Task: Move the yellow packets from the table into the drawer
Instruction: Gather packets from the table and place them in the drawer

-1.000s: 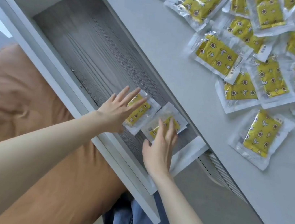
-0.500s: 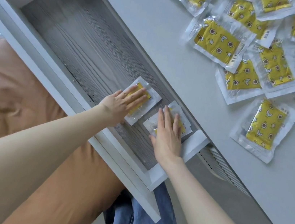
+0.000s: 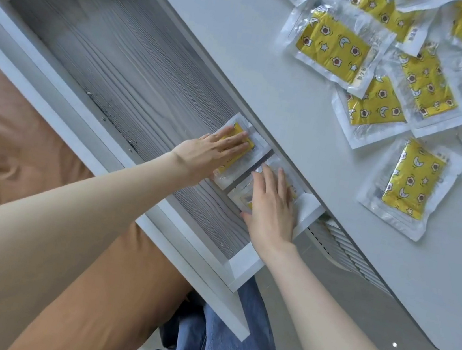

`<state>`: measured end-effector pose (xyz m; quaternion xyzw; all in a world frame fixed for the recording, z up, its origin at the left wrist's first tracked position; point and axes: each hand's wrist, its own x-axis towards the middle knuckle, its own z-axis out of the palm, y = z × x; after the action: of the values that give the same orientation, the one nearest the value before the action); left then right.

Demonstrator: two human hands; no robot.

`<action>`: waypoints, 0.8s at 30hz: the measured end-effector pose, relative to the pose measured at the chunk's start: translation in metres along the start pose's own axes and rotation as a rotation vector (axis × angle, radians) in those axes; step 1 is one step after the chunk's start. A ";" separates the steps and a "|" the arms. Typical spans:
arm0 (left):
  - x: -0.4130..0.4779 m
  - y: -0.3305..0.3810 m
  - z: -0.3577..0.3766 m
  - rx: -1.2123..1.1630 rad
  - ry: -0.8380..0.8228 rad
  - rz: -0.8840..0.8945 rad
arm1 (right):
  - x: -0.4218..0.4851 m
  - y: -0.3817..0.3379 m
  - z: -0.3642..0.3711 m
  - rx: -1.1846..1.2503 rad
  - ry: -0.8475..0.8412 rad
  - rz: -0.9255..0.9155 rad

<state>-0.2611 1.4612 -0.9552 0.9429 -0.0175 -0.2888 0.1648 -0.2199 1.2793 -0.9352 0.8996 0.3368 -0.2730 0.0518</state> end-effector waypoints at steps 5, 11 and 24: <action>-0.002 0.008 0.005 -0.072 0.032 0.000 | -0.006 -0.003 -0.003 -0.011 0.031 0.030; -0.008 0.014 0.004 -0.136 0.084 -0.036 | -0.012 -0.001 -0.008 0.012 0.036 0.023; -0.102 0.063 -0.085 -0.284 0.178 -0.325 | -0.075 -0.014 -0.089 0.278 -0.007 -0.121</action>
<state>-0.2950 1.4406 -0.8135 0.9225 0.1899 -0.2270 0.2479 -0.2350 1.2715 -0.8190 0.8753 0.3492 -0.3225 -0.0887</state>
